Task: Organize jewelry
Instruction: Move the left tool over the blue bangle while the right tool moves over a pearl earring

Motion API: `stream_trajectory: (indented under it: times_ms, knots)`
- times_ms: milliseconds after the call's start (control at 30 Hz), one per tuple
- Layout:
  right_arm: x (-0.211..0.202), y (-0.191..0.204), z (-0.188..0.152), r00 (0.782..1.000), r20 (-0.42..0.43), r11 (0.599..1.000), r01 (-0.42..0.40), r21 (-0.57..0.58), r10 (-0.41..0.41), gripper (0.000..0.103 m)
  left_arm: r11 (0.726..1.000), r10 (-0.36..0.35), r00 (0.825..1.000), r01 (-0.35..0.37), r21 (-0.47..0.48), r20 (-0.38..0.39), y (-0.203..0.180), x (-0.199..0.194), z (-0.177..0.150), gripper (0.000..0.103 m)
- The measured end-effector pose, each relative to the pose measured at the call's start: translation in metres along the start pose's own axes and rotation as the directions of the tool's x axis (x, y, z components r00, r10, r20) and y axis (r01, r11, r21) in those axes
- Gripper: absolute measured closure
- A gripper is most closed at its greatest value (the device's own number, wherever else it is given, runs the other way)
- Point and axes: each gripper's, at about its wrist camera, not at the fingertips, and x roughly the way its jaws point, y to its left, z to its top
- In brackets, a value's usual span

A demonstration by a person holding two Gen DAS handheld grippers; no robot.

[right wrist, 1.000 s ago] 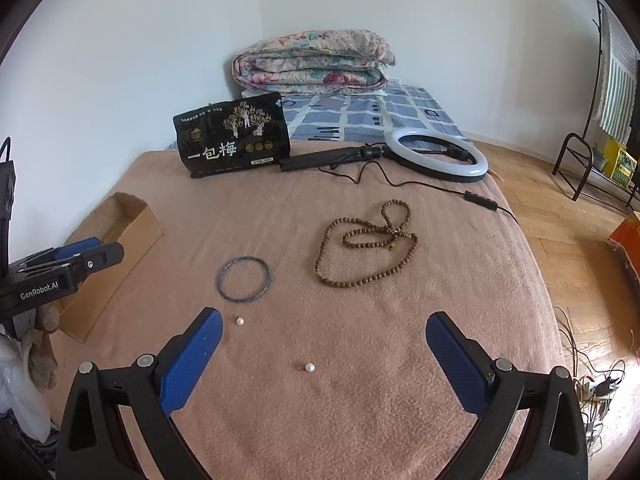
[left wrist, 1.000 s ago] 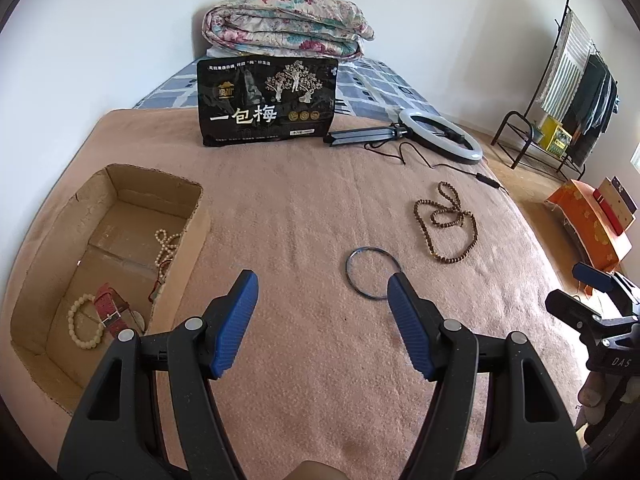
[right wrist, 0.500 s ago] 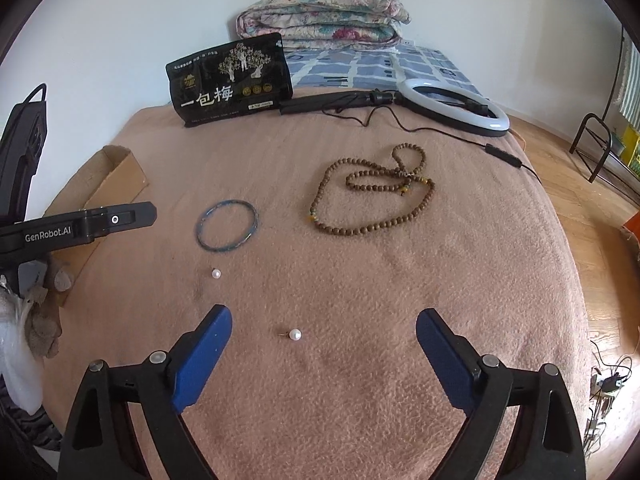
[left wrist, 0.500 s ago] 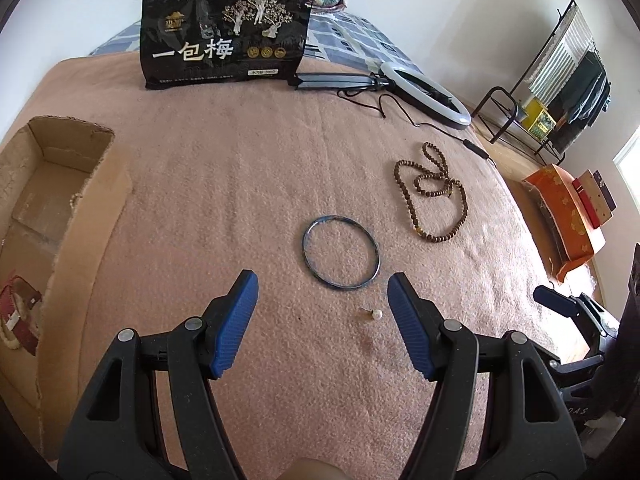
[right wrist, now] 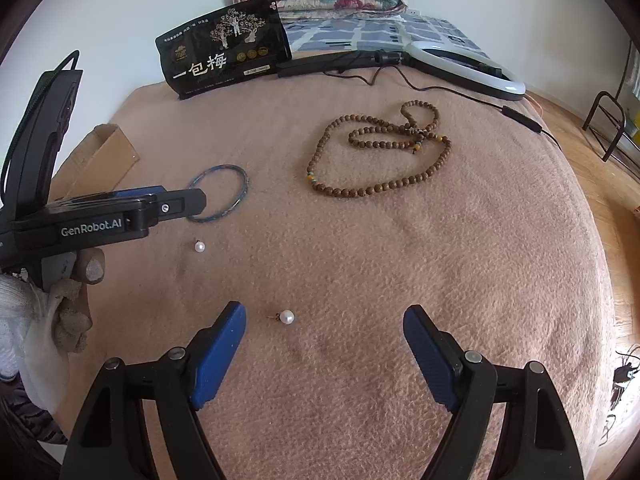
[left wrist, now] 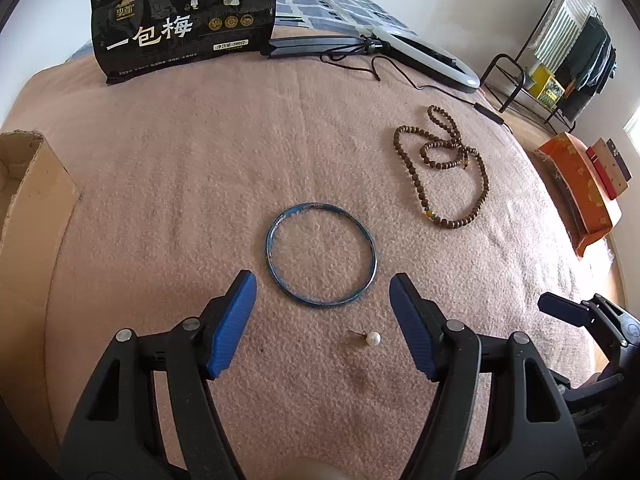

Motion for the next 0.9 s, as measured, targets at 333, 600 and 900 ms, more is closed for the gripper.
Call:
stream_trajectory:
  times_ms: [333,600,900]
  knots:
    - [0.008,0.004,0.001,1.0,-0.008,1.0,-0.013,-0.024,0.013,0.02,0.995,0.08,0.997,-0.079,0.063,-0.01,-0.016,0.018,0.003,0.03]
    - [0.013,0.007,0.002,1.0,-0.015,0.999,-0.02,-0.03,0.019,0.02,0.986,0.148,0.989,-0.148,0.079,0.002,-0.016,0.026,0.004,0.024]
    - [0.017,0.009,0.002,0.999,-0.024,0.999,-0.028,-0.034,0.027,0.02,0.98,0.17,0.985,-0.171,0.102,0.014,-0.014,0.033,0.006,0.012]
